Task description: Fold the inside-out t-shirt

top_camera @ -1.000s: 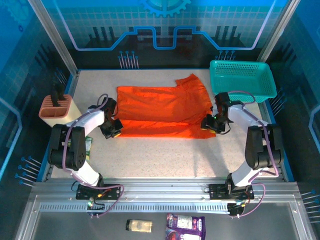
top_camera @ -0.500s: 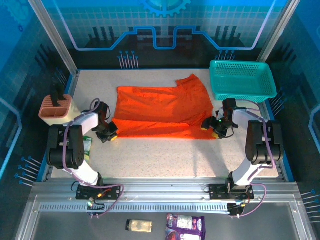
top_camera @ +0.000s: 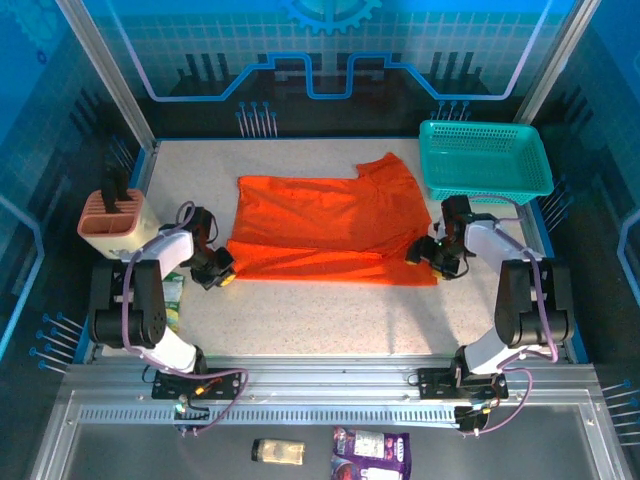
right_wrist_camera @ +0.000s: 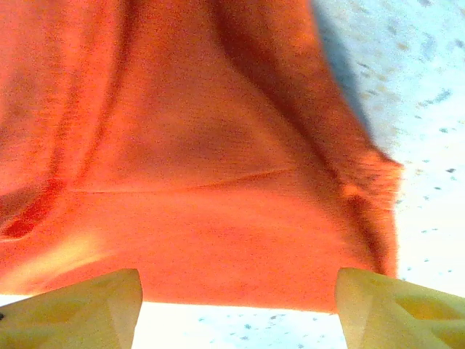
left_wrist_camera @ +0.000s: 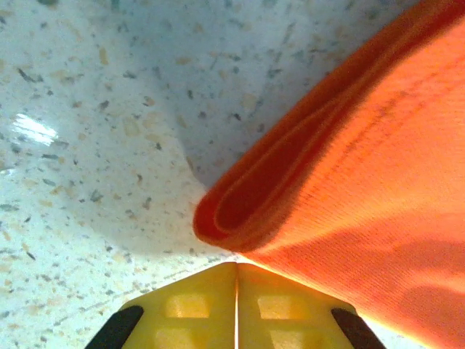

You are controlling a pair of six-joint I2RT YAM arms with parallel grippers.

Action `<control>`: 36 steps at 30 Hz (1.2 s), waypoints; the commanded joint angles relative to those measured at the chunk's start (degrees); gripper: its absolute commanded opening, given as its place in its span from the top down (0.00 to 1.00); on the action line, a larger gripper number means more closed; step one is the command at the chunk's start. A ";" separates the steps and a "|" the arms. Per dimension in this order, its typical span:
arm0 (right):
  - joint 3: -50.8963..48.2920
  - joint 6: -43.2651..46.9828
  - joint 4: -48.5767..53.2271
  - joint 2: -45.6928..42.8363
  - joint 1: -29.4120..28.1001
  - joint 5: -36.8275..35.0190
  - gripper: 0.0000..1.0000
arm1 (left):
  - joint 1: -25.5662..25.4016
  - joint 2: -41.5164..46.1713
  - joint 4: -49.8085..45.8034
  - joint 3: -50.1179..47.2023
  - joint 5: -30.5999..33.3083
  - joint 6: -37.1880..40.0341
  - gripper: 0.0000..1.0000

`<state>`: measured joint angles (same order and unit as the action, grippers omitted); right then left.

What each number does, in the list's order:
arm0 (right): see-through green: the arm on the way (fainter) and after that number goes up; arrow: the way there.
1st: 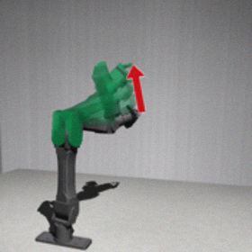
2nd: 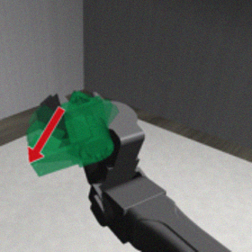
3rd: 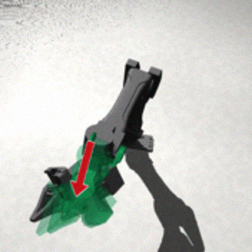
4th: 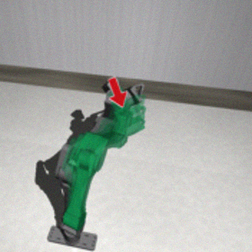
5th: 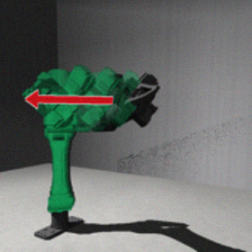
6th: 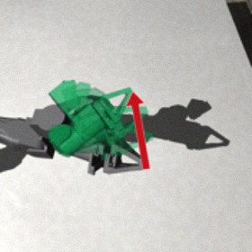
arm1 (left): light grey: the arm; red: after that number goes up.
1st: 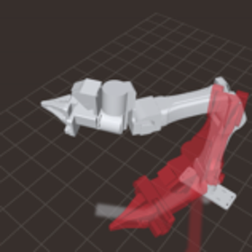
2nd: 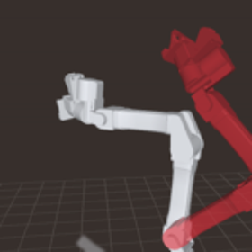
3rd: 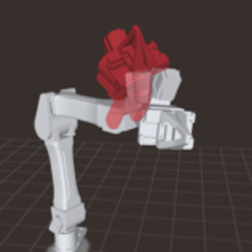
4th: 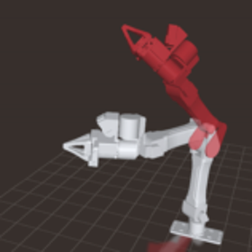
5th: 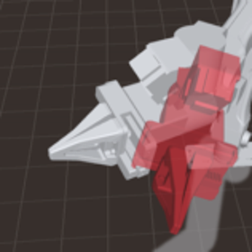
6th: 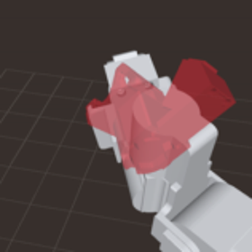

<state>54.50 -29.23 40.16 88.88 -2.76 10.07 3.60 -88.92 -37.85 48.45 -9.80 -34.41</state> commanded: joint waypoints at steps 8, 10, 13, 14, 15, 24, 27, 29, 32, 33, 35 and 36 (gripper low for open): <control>6.23 -5.57 -5.42 2.68 -11.00 10.12 0.28 | -1.01 1.84 -0.86 7.12 -6.76 0.74 0.86; 6.55 -6.73 -7.17 4.64 -12.29 11.99 0.27 | -1.85 -0.62 -0.27 8.86 -6.97 1.05 0.86; 6.67 -7.58 -8.30 6.29 -13.80 11.89 0.23 | -2.86 -4.45 0.98 11.31 -6.67 1.37 0.86; 6.60 -7.59 -8.43 6.68 -14.01 11.97 0.23 | -3.02 -5.65 1.34 11.93 -6.21 1.51 0.86; 6.42 -7.57 -8.69 6.91 -14.23 11.95 0.20 | -3.11 -6.75 1.83 12.55 -5.44 1.61 0.86; 3.60 -9.12 -12.78 7.73 -14.37 13.18 0.12 | -3.24 -15.64 1.21 17.36 5.99 3.92 0.88; 3.75 -9.74 -14.23 8.55 -14.48 13.99 0.12 | -3.41 -18.43 -0.70 18.11 8.53 4.87 0.89; 3.98 -10.04 -14.79 9.17 -14.41 14.24 0.12 | -3.34 -19.47 -1.51 18.01 8.82 5.61 0.89; 4.41 -10.66 -15.55 10.10 -14.46 14.29 0.12 | -3.33 -20.04 -2.01 17.44 8.46 6.21 0.89; 4.63 -10.76 -15.46 10.47 -14.46 14.18 0.12 | -3.37 -19.79 -1.94 17.15 8.40 6.20 0.89; 5.19 -10.92 -15.48 11.08 -14.45 14.02 0.12 | -3.34 -18.86 -1.38 16.41 7.86 5.94 0.89; 5.43 -11.16 -15.68 11.34 -14.42 14.02 0.12 | -3.34 -18.25 -1.02 16.13 7.25 5.78 0.89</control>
<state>58.87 -39.13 25.17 98.85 -16.60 23.03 0.47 -106.61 -36.34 66.28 -4.05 -29.80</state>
